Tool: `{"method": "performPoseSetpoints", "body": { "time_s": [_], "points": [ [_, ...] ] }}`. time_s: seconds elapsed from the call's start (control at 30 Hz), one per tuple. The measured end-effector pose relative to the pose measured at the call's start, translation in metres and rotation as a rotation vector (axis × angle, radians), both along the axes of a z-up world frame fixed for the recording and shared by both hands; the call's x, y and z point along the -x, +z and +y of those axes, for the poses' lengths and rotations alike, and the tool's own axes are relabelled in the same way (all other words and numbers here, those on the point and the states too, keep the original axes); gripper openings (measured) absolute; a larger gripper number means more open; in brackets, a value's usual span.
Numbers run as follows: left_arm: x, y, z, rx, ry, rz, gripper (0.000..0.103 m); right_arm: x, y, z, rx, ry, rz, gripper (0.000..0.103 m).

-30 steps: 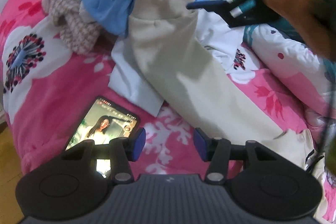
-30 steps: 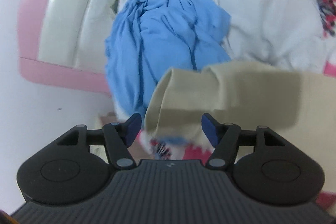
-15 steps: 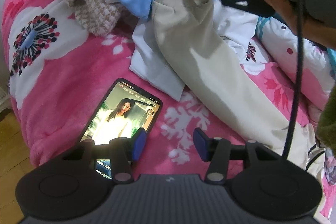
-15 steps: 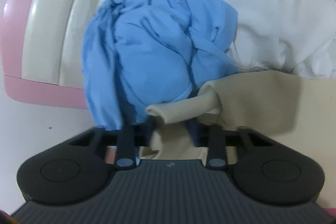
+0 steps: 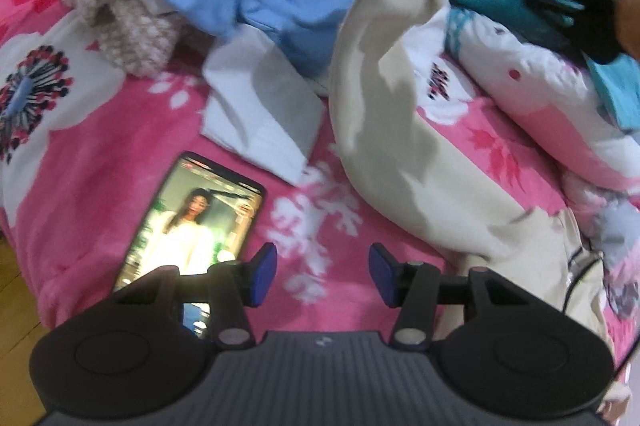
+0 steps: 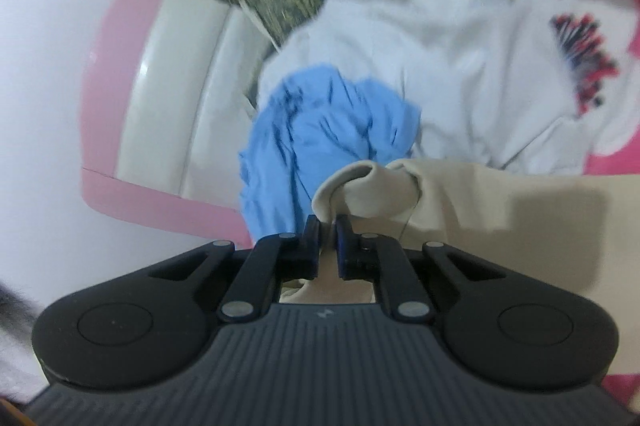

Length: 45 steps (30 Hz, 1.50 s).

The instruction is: Fold clothes

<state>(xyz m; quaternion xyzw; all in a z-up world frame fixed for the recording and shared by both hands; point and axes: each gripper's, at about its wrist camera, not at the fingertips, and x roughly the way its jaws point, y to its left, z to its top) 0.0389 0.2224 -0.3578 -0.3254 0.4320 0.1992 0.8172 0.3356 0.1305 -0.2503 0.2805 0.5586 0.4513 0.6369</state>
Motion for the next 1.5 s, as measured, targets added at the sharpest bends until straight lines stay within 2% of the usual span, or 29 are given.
{"method": "performPoseSetpoints", "body": {
  "time_s": [0.17, 0.3, 0.5, 0.7, 1.0, 1.2, 1.33, 1.43, 1.5],
  "points": [
    [-0.011, 0.003, -0.032, 0.011, -0.125, -0.018, 0.052, 0.003, 0.036, -0.077, -0.058, -0.085, -0.099, 0.006],
    [-0.027, -0.003, -0.074, -0.043, -0.223, -0.025, 0.055, 0.012, 0.057, -0.151, -0.128, -0.151, -0.143, 0.006],
    [-0.067, -0.026, -0.133, -0.117, -0.36, 0.007, 0.055, 0.03, 0.078, -0.26, -0.093, -0.263, -0.198, 0.006],
    [-0.088, -0.039, -0.16, -0.213, -0.377, 0.074, 0.055, 0.051, 0.084, -0.37, -0.037, -0.394, -0.212, 0.006],
    [-0.105, -0.045, -0.175, -0.3, -0.388, 0.151, 0.055, 0.083, 0.048, -0.483, 0.08, -0.59, -0.165, 0.006],
    [-0.106, -0.046, -0.178, -0.336, -0.373, 0.179, 0.055, 0.094, 0.011, -0.537, 0.115, -0.704, -0.087, 0.006],
    [-0.104, -0.047, -0.179, -0.343, -0.36, 0.184, 0.055, 0.098, -0.027, -0.552, 0.159, -0.741, -0.007, 0.006],
    [-0.104, -0.048, -0.178, -0.34, -0.34, 0.185, 0.056, 0.095, -0.068, -0.555, 0.253, -0.726, 0.079, 0.01],
    [-0.104, -0.049, -0.177, -0.332, -0.327, 0.184, 0.057, 0.09, -0.1, -0.556, 0.382, -0.699, 0.16, 0.015]
  ]
}}
